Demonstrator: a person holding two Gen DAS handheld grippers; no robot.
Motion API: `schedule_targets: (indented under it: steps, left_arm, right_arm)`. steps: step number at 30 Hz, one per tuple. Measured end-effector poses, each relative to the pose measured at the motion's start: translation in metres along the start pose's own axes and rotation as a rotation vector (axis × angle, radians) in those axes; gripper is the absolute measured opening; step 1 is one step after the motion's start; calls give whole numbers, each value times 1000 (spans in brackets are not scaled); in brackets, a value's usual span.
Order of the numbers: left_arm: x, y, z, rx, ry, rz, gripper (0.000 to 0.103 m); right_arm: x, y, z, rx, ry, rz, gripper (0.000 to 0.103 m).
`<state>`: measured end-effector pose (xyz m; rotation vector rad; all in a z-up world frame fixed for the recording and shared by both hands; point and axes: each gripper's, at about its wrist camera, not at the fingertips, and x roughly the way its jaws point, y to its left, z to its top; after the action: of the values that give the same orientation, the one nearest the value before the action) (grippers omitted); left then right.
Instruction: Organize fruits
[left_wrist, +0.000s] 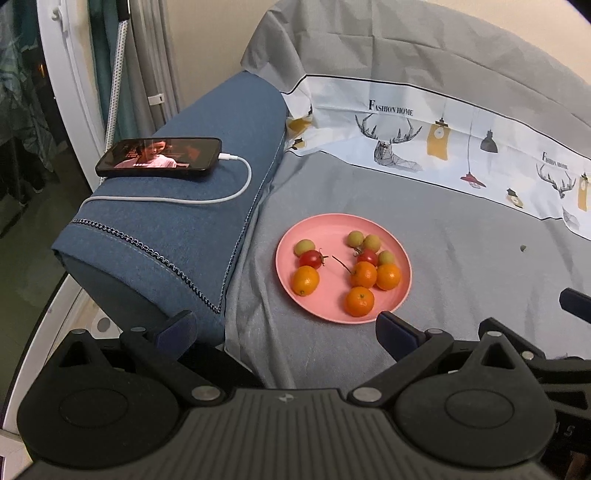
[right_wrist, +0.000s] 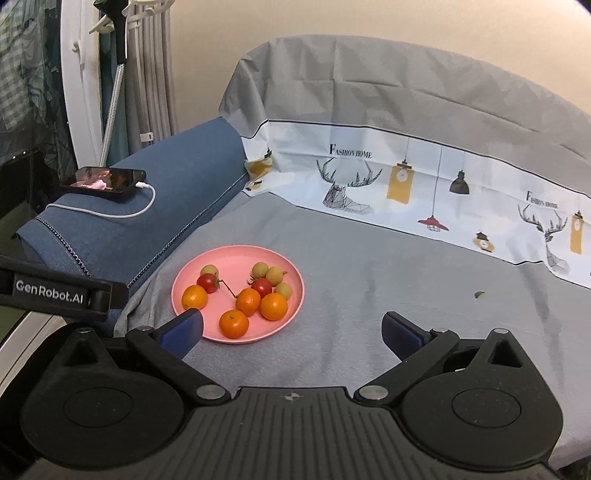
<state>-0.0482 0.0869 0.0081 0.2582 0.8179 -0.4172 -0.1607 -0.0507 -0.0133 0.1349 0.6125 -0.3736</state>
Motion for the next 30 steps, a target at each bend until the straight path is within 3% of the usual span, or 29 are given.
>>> schedule_targets:
  steps: [30]
  left_arm:
    - [-10, -3, -9, 2, 1, 13, 103]
  right_arm:
    - [-22, -4, -8, 19, -36, -16, 102]
